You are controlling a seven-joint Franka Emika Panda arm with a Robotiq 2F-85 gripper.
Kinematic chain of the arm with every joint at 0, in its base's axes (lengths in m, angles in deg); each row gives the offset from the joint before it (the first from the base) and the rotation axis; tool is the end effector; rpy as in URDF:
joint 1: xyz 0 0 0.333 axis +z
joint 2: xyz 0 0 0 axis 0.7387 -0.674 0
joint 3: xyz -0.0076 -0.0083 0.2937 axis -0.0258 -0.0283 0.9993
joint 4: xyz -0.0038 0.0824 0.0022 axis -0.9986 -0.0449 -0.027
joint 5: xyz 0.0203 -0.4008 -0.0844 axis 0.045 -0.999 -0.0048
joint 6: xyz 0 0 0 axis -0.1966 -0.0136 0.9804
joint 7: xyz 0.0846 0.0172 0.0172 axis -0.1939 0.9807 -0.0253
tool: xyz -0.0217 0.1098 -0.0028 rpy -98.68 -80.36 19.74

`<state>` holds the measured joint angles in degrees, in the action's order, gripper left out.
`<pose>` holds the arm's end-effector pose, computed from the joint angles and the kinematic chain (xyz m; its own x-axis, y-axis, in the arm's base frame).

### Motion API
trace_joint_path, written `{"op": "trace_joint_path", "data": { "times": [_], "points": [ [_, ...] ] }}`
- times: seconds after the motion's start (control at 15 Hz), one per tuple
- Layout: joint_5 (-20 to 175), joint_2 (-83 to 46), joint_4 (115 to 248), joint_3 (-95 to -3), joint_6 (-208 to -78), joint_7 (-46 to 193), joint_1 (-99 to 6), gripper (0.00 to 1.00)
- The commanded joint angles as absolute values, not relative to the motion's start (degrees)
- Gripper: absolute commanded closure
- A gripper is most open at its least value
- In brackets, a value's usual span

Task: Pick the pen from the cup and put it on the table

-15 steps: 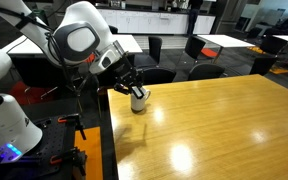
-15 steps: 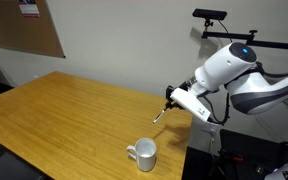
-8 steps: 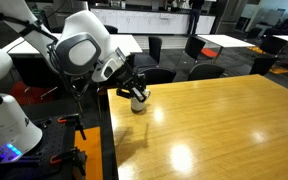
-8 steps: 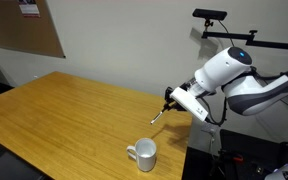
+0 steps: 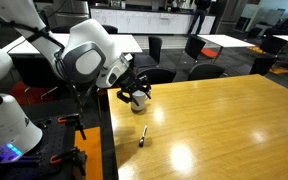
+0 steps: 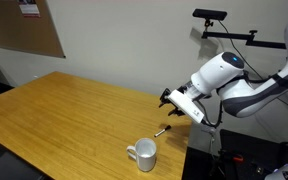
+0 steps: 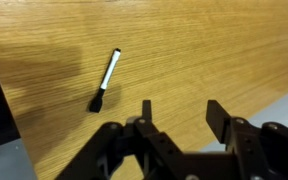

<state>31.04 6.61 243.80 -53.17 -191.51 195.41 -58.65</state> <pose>0.4379 -0.0762 0.2930 -0.1288 -0.9885 0.0794 -0.8150 0.0599 -0.5763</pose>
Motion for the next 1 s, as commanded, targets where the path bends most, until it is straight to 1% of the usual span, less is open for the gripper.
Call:
{"op": "trace_joint_path", "data": {
  "times": [0.0, 0.07, 0.13, 0.93],
  "points": [
    [31.3, 4.3, 242.2, -53.1, -192.9, 194.8, -57.9, 0.08],
    [31.5, 4.2, 242.2, -52.9, -192.6, 194.6, -57.3, 0.02],
    [31.6, 4.4, 242.3, -52.7, -191.9, 194.4, -56.7, 0.00],
    [34.0, 11.1, 243.3, -51.3, -181.3, 191.3, -47.6, 0.00]
  ]
}}
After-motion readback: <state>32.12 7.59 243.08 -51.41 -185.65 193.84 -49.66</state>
